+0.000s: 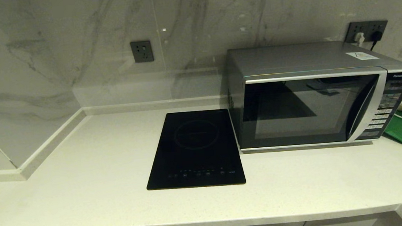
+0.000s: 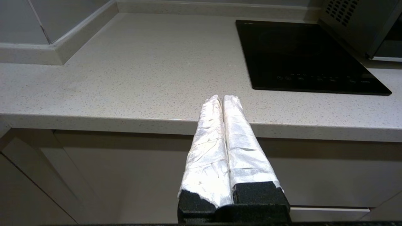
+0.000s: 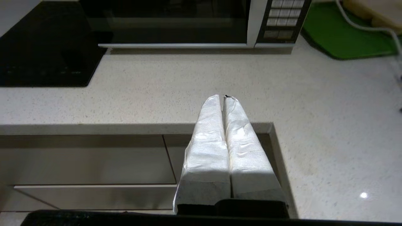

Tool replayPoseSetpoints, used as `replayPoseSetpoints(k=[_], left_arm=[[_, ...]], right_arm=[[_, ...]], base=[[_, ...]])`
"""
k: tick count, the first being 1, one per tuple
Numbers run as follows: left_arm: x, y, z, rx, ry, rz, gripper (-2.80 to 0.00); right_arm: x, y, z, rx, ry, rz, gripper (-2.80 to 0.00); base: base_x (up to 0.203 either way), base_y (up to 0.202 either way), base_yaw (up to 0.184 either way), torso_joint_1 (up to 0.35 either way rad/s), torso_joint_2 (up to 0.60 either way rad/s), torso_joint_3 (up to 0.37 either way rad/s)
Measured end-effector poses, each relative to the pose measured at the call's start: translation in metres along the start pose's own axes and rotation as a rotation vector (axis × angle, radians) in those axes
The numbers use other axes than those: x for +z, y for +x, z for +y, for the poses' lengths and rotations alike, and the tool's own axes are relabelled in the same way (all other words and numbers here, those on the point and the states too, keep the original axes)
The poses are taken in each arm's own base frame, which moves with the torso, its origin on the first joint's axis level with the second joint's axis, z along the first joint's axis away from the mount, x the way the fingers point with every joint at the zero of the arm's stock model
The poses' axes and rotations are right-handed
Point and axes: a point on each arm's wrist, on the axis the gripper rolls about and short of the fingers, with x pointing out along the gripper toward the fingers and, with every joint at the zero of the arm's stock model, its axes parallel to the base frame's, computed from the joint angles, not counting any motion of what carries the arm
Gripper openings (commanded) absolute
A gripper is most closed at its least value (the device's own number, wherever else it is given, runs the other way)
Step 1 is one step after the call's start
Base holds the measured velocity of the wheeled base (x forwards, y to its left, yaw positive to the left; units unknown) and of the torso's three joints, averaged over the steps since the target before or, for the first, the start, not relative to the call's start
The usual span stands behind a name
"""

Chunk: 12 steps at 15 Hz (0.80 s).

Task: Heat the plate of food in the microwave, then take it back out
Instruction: Open the microwave oven

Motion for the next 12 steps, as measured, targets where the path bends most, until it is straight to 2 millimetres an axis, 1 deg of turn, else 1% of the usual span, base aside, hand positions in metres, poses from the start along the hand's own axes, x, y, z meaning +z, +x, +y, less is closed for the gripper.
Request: replayPoseSetpoints(k=[2,4,5,7,9,12], left_arm=[[0.000,0.000,0.000,0.000,0.000,0.000,-2.80],[0.000,0.000,0.000,0.000,0.000,0.000,-2.80],[0.000,0.000,0.000,0.000,0.000,0.000,-2.80],[0.000,0.000,0.000,0.000,0.000,0.000,-2.80],[0.000,0.000,0.000,0.000,0.000,0.000,-2.80],[0.000,0.000,0.000,0.000,0.000,0.000,-2.80]], right_arm=[[0.039,0.009,0.002,-0.029,-0.011,-0.001,-2.80],[0.075,0.024,0.003,-0.084,-0.030,0.005,-2.80],[0.091,0.035,0.004,-0.130,-0.056,0.017,-2.80],[0.112,0.062,0.004,-0.245,-0.134,0.035,-2.80],[0.122,0.094,0.005,-0.352,-0.220,0.071,-2.80],[0.116,0.137,0.010,-0.379,-0.271,0.178,-2.80]], base=[[0.000,0.000,0.000,0.000,0.00,0.000],[0.000,0.000,0.000,0.000,0.00,0.000],[0.000,0.000,0.000,0.000,0.00,0.000],[0.000,0.000,0.000,0.000,0.00,0.000],[0.000,0.000,0.000,0.000,0.00,0.000],[0.000,0.000,0.000,0.000,0.00,0.000]])
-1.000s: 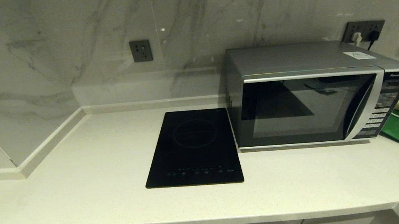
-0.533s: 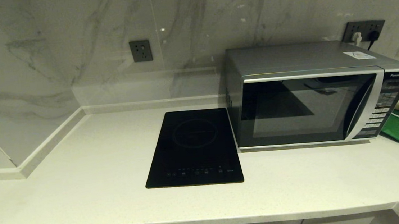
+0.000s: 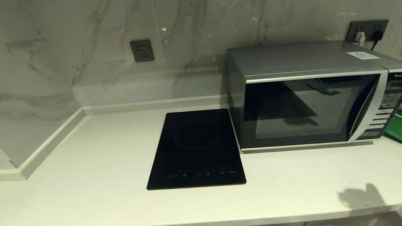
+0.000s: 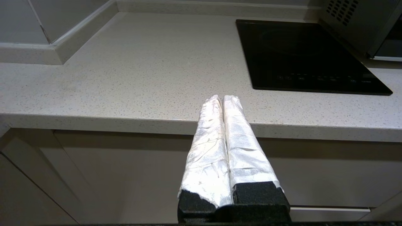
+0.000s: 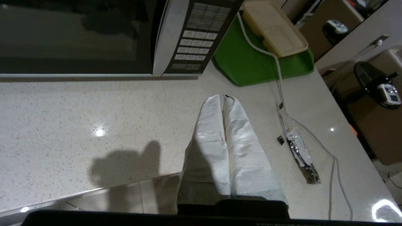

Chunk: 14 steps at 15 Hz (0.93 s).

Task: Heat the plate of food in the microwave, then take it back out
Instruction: Open the microwave oven

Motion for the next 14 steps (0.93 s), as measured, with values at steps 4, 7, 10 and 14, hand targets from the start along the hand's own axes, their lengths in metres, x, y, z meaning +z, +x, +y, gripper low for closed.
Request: replayPoseSetpoints(k=[4,7,10,14], left_arm=[[0.000,0.000,0.000,0.000,0.000,0.000,-2.80],[0.000,0.000,0.000,0.000,0.000,0.000,-2.80],[0.000,0.000,0.000,0.000,0.000,0.000,-2.80],[0.000,0.000,0.000,0.000,0.000,0.000,-2.80]], right_arm=[[0.001,0.038,0.032,-0.038,-0.020,0.064,-2.80],[0.000,0.062,0.063,-0.104,-0.004,0.084,-2.80],[-0.007,0.081,0.093,-0.163,0.017,0.127,-2.80],[-0.011,0.105,0.119,-0.242,0.065,0.153,0.00]], base=[[0.000,0.000,0.000,0.000,0.00,0.000],[0.000,0.000,0.000,0.000,0.00,0.000],[0.000,0.000,0.000,0.000,0.00,0.000],[0.000,0.000,0.000,0.000,0.00,0.000]])
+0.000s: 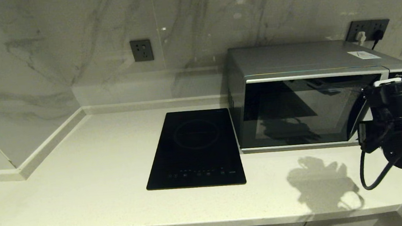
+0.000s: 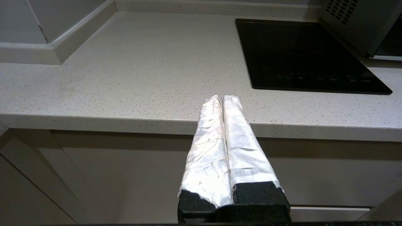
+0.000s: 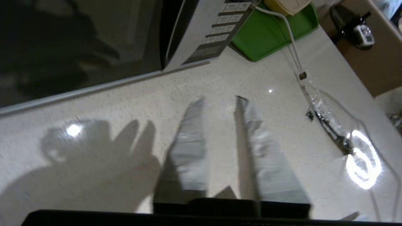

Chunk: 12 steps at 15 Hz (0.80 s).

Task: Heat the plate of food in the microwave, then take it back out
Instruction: Open the microwave oven

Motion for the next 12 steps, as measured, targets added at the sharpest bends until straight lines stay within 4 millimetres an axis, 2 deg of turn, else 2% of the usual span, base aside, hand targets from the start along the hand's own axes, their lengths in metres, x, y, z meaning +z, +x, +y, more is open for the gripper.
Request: replayPoseSetpoints(k=[7,12], left_arm=[[0.000,0.000,0.000,0.000,0.000,0.000,-2.80],[0.000,0.000,0.000,0.000,0.000,0.000,-2.80]], right_arm=[[0.007,0.024,0.036,-0.075,0.058,0.000,0.00],[0.014,0.051,0.038,-0.157,0.082,0.009,0.00]], base=[[0.000,0.000,0.000,0.000,0.00,0.000],[0.000,0.000,0.000,0.000,0.00,0.000]])
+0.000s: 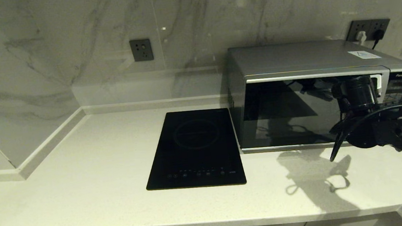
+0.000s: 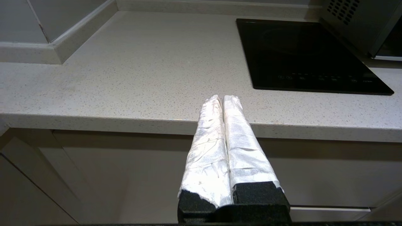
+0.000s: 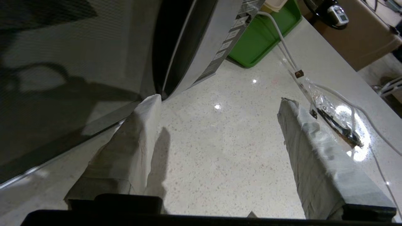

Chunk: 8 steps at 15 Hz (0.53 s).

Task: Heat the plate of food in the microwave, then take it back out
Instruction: Open the microwave oven

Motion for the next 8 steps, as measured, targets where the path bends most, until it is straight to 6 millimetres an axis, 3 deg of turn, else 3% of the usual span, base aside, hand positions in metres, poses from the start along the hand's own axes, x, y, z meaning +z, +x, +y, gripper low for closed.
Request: replayPoseSetpoints(k=[8], left_arm=[[0.000,0.000,0.000,0.000,0.000,0.000,-2.80]], right_arm=[[0.001,0.026,0.009,-0.045,0.010,0.018,0.00]], base=[[0.000,0.000,0.000,0.000,0.00,0.000]])
